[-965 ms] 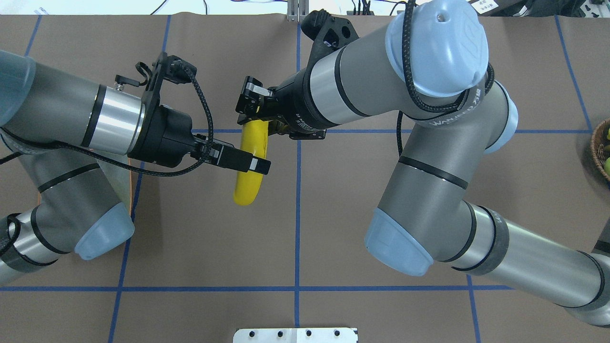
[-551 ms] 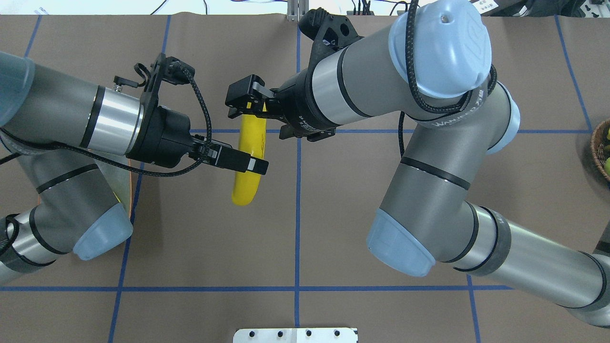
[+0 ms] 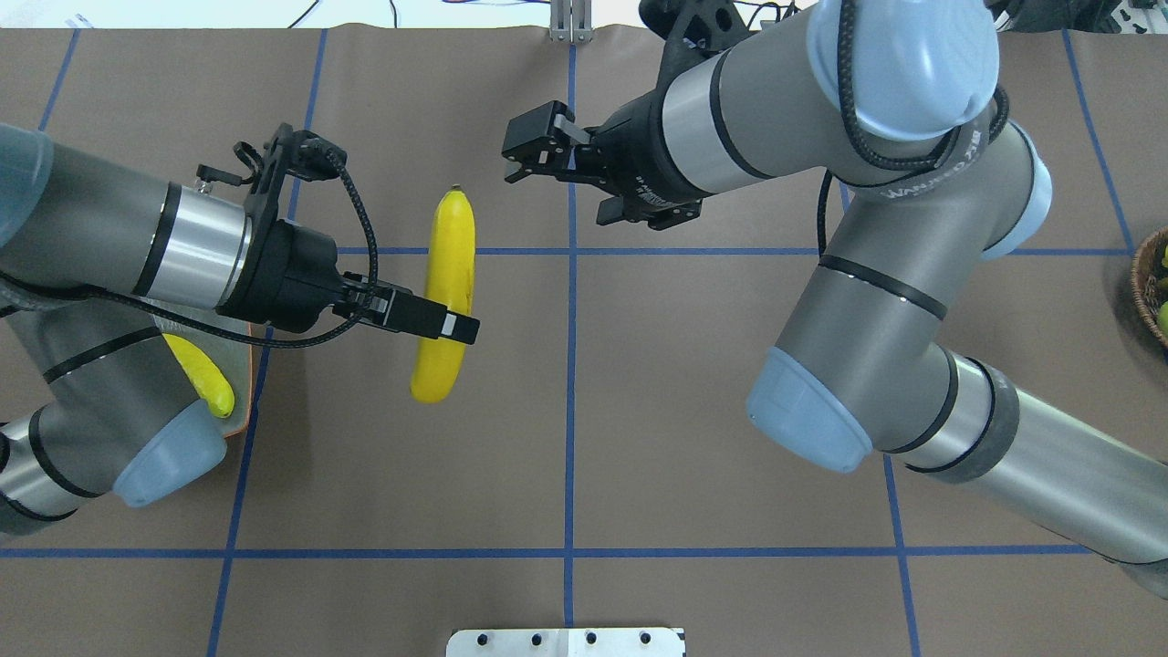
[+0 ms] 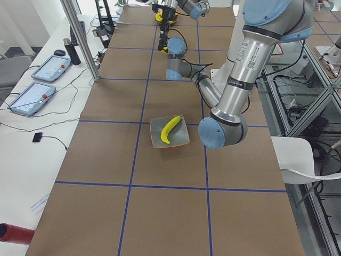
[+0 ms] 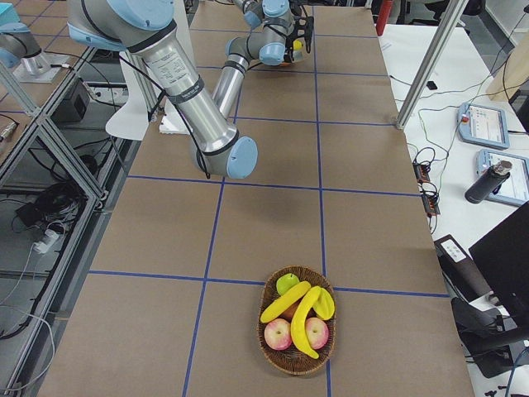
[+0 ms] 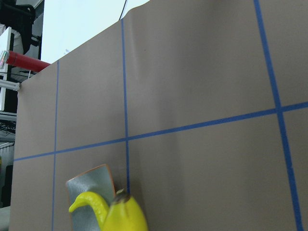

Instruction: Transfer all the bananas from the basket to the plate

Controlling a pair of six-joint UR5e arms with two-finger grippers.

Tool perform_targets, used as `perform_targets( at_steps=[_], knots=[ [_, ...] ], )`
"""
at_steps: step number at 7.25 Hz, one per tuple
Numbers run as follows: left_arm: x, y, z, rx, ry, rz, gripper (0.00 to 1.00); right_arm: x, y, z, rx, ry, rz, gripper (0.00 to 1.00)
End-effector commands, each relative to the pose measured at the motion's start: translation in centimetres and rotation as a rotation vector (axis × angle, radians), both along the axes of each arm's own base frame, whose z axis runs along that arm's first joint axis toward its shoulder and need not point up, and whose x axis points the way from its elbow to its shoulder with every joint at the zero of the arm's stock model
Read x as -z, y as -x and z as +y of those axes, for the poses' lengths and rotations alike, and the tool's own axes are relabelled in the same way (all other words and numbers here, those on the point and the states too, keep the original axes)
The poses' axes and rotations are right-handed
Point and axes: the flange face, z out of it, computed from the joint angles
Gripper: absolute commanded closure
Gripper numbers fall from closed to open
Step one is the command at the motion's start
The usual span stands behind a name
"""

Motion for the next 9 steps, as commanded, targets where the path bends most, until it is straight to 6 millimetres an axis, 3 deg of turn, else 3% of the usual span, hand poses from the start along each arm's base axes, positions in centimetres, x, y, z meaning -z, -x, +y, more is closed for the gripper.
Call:
perform_targets(
  at_steps=[1, 3, 4, 7, 9],
  knots=[
    [-6.0, 2.5, 1.2, 0.020, 0.076, -0.081, 1.00, -5.4, -3.2, -3.7, -0.055, -0.018, 0.104, 0.00],
    [-10.5, 5.7, 1.7, 0.056, 0.139, -0.147, 1.00, -11.6, -6.2, -7.7, -0.057, -0.038, 0.224, 0.00],
    [-12.2, 7.0, 1.3, 0.081, 0.169, -0.176, 1.00, -15.1, -8.8, -9.0, -0.034, -0.070, 0.281, 0.00],
    [-18.9, 11.5, -0.1, 0.172, 0.286, -0.280, 1.00, -24.3, -13.8, -9.5, 0.040, -0.180, 0.441, 0.00],
    [-22.9, 11.7, -1.5, 0.196, 0.343, -0.341, 1.00, -29.4, -19.4, -9.5, 0.113, -0.240, 0.489, 0.00]
  ],
)
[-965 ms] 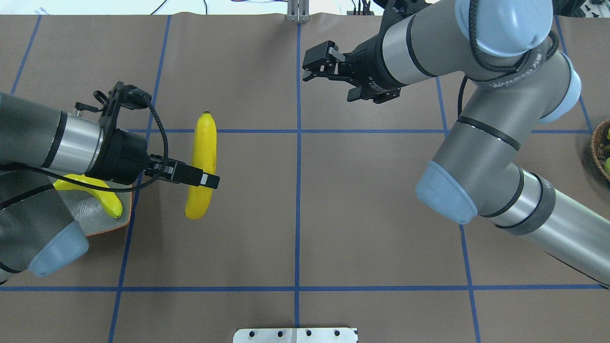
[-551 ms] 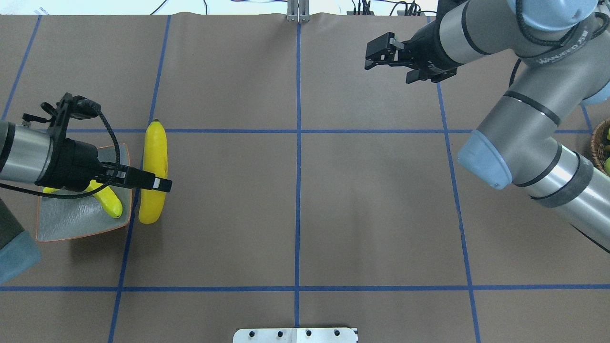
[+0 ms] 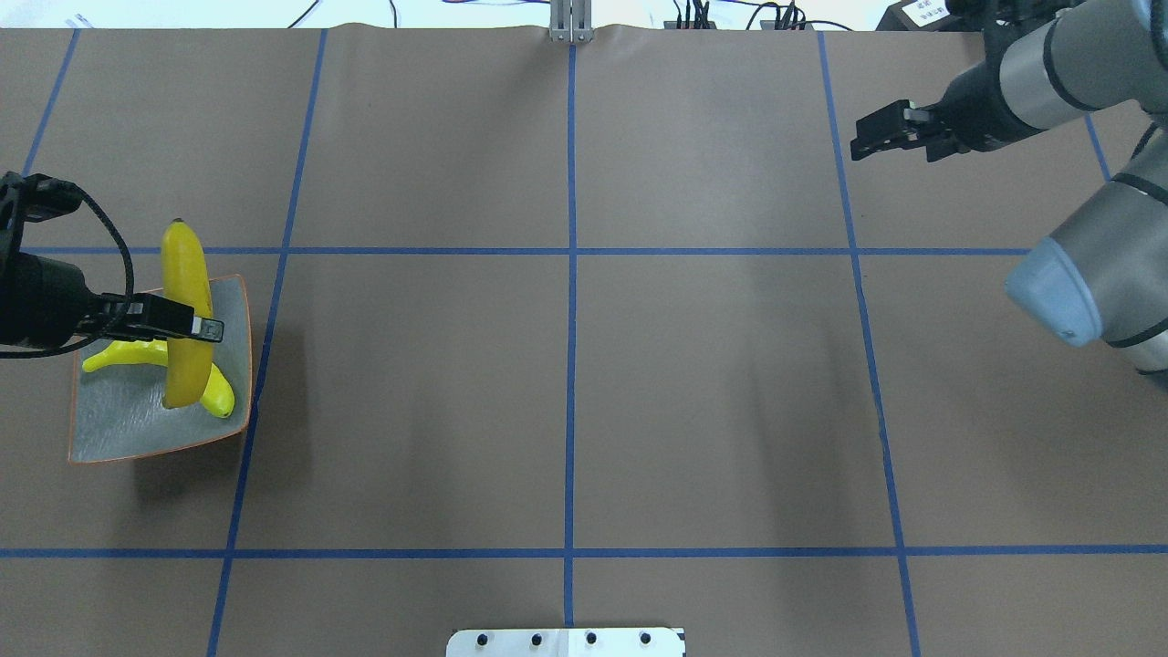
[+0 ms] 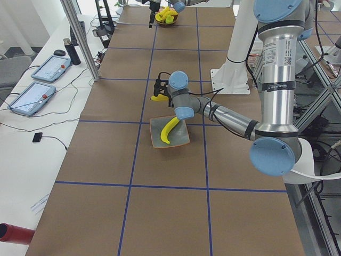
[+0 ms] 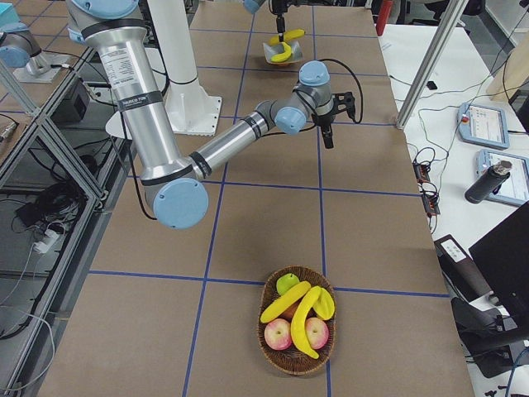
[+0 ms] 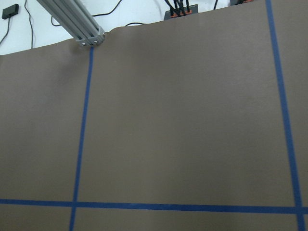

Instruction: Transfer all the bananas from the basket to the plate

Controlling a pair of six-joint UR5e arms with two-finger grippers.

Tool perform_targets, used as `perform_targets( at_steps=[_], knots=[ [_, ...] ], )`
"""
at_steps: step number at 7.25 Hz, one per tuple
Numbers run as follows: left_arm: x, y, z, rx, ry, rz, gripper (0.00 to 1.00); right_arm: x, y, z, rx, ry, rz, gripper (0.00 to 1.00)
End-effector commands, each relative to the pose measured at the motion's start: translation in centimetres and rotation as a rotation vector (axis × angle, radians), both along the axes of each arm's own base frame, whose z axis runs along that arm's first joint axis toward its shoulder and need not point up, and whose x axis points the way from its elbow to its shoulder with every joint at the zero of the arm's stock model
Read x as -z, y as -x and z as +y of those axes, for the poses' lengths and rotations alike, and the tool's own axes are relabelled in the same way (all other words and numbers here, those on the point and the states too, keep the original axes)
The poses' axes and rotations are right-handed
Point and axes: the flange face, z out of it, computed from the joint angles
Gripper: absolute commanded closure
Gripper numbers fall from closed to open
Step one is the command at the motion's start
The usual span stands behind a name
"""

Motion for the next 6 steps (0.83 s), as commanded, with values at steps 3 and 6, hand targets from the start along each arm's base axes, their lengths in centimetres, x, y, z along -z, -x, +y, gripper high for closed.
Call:
perform_targets(
  at_steps=[3, 6],
  knots=[
    [-7.5, 0.5, -0.5, 0.017, 0.078, -0.110, 1.00, -11.8, -10.3, -0.1, 0.156, -0.104, 0.146, 0.00],
    [-9.9, 0.6, 0.2, 0.006, 0.096, -0.150, 1.00, -12.6, -10.9, 0.1, 0.157, -0.105, 0.155, 0.00]
  ],
)
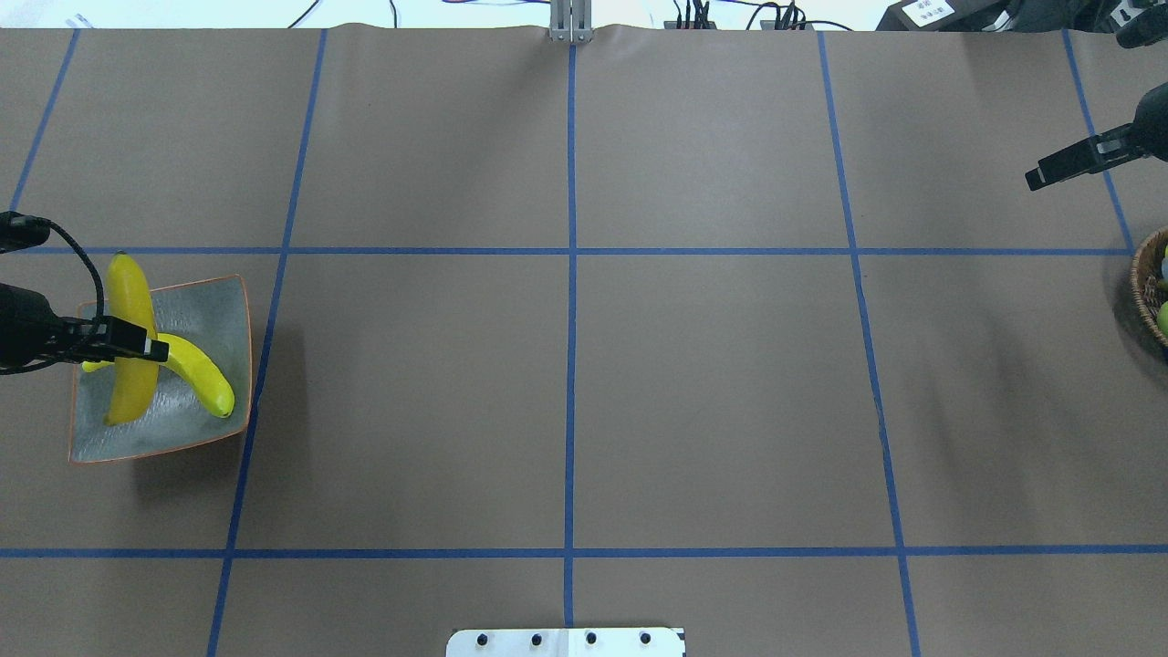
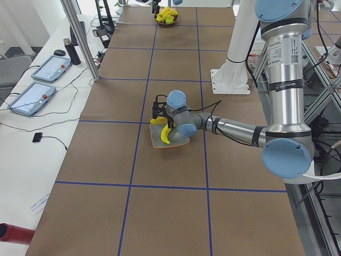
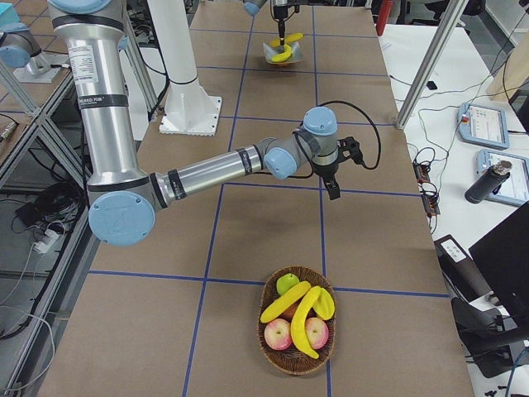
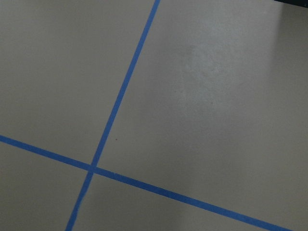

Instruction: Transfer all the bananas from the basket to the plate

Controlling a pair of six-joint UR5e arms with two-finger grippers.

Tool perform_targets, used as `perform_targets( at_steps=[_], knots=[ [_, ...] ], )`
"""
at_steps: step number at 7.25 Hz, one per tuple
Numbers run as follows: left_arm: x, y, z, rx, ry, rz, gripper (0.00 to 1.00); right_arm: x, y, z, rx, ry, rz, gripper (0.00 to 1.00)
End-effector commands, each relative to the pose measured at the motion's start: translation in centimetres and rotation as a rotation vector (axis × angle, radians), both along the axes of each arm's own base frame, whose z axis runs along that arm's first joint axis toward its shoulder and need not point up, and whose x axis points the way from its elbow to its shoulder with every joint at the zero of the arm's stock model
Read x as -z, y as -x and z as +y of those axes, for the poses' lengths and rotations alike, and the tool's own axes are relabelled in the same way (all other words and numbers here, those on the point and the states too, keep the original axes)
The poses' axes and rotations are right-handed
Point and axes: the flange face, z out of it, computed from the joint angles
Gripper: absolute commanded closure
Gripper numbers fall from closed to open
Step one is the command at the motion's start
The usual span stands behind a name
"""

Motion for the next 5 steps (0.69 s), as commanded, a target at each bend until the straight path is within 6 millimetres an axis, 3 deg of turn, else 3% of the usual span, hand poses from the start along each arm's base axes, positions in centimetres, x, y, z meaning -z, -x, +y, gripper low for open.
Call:
perform_targets(
  at_steps=[1, 3, 4, 5],
  knots=[
    [-1.66, -0.52, -0.28, 0.008, -0.005, -0.036, 0.86, -0.31, -0.22, 0.05, 0.001, -0.001, 0.004, 0.00],
    [-2.62, -0.68, -0.49, -0.032, -0.077, -0.060, 0.51, -0.30, -0.15, -0.13, -0.001, 0.003, 0.004, 0.00],
    [-2.34, -0.82, -0.66, -0.033, -0.084, -0.057, 0.40, -0.30, -0.06, -0.18, -0.001, 0.002, 0.005, 0.00],
    [-2.10, -0.87, -0.75, -0.032, -0.090, -0.054, 0.00, -0.40, -0.05, -0.20, -0.002, 0.006, 0.005, 0.00]
  ],
)
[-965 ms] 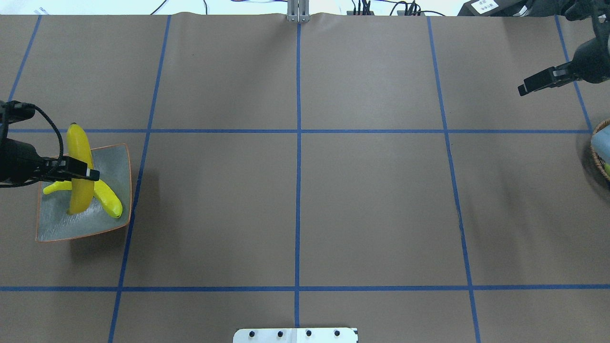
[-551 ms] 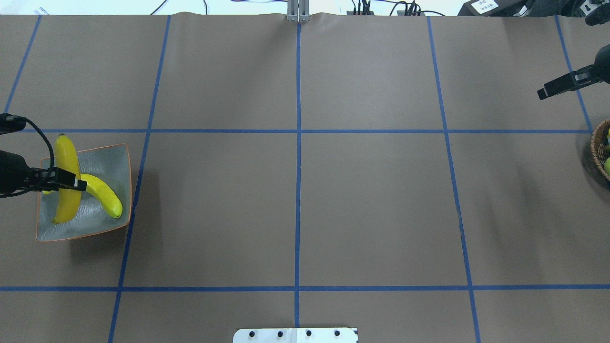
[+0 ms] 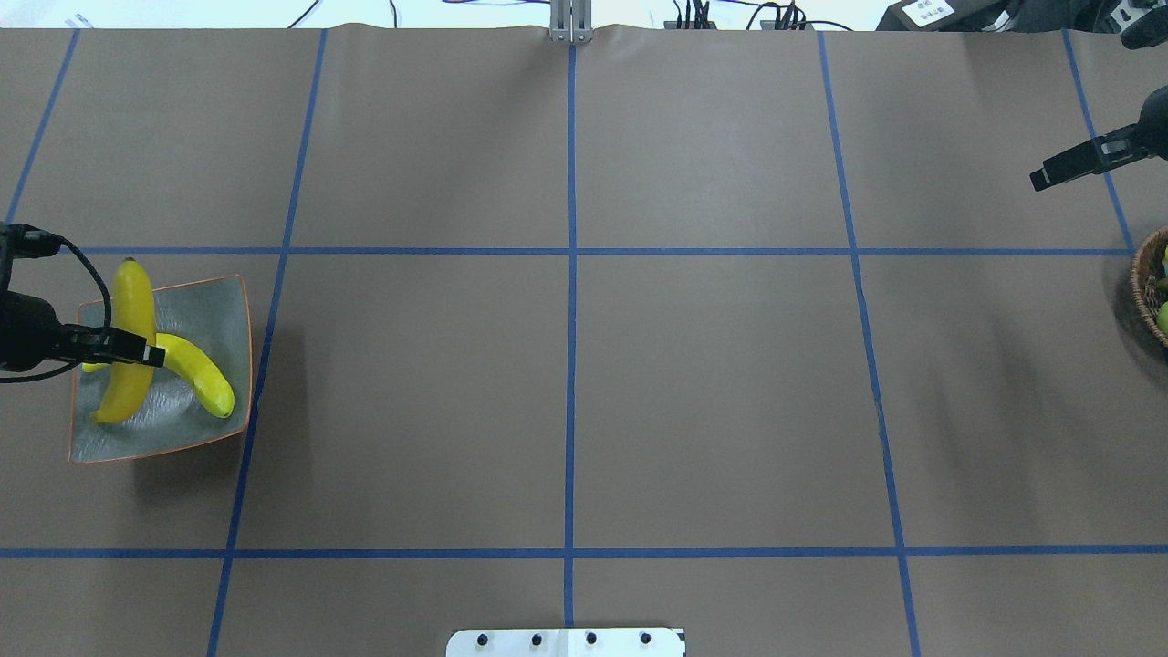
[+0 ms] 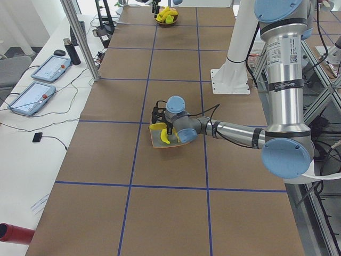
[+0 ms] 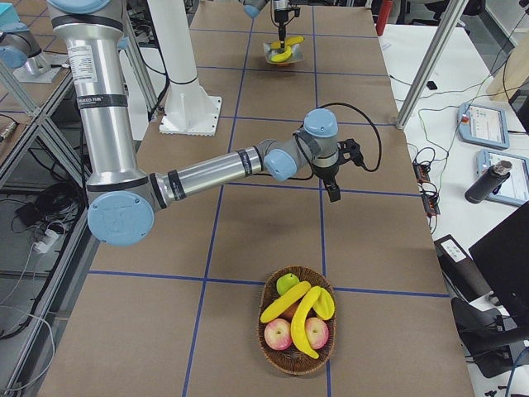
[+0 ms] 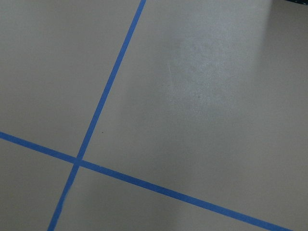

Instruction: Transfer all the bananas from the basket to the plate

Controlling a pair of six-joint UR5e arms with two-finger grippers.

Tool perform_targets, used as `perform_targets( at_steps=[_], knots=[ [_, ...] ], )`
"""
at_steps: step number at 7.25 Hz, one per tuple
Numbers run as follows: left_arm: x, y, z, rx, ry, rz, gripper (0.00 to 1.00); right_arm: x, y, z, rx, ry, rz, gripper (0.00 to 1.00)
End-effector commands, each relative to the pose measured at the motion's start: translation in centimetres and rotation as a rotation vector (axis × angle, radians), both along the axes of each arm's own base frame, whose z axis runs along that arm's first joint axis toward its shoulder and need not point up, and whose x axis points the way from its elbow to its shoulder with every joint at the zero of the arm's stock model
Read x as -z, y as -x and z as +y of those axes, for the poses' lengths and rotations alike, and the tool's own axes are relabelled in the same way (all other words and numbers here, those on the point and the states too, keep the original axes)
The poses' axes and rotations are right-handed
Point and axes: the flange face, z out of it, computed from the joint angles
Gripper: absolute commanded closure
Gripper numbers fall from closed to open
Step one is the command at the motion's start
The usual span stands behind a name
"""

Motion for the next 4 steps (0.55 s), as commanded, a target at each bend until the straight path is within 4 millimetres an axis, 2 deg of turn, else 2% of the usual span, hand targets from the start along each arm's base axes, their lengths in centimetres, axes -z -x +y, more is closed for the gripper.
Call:
perform_targets(
  at_steps=[1, 2, 4],
  knots=[
    [0.3, -0.1, -0.2, -0.003, -0.014, 0.002, 0.00, -0.1, 0.0, 0.0, -0.001, 0.003, 0.001, 0.00],
    [0.8, -0.2, -0.4, -0.007, -0.030, 0.008, 0.00, -0.3, -0.1, 0.0, 0.000, 0.004, 0.002, 0.00],
    [3.3, 0.6, -0.4, -0.003, -0.064, 0.045, 0.00, -1.2, -0.5, 0.4, -0.001, 0.012, 0.008, 0.00]
  ],
)
